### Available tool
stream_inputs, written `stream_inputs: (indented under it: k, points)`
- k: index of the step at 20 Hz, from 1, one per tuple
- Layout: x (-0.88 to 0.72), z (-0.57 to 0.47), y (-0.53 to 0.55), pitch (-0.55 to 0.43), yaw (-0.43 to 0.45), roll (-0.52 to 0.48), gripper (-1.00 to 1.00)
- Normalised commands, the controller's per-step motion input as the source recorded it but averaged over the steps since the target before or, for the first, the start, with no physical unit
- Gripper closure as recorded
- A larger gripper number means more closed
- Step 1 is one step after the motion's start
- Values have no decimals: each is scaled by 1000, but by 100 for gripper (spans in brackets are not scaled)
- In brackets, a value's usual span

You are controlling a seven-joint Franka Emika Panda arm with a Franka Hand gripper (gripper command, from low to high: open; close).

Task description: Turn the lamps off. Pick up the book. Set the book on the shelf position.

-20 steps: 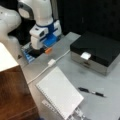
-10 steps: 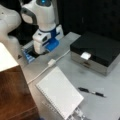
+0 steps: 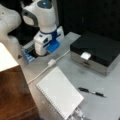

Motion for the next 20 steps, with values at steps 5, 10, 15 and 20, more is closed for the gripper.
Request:
stream_inputs:
  k: [5, 10, 15, 20]
  points:
    - [-411, -426, -20, -316, -66, 63, 100]
    - [-440, -433, -57, -349, -67, 52, 100]
    - [-490, -486, -84, -381, -70, 48, 100]
    - [-612, -443, -108, -387, -71, 25, 100]
